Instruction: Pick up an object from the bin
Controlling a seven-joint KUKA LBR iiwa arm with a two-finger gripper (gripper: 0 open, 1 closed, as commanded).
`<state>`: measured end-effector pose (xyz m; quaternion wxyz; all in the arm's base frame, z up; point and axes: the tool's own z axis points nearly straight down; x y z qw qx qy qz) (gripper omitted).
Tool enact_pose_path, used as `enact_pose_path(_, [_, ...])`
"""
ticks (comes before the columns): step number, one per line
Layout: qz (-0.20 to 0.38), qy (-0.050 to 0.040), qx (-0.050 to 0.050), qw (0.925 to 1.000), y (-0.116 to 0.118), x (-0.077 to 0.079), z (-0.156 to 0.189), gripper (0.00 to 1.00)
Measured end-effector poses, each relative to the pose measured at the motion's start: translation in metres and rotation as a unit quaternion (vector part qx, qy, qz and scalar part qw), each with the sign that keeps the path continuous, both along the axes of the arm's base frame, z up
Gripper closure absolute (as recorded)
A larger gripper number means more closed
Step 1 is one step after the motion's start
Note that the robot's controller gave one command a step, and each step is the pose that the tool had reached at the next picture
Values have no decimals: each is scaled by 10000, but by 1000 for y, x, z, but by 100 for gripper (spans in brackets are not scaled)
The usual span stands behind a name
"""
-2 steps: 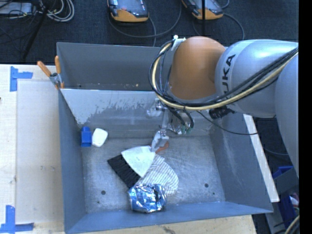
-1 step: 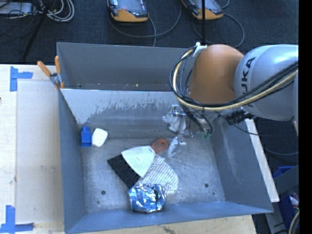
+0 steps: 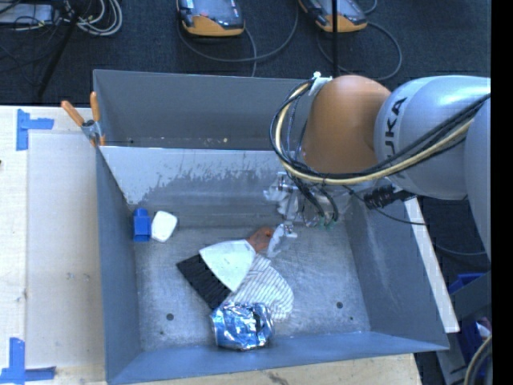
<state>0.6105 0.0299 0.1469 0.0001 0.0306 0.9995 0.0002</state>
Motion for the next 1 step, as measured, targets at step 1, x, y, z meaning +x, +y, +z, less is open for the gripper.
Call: enact_pose_path(1, [-765, -11, 1, 9971, 2, 11, -68, 0])
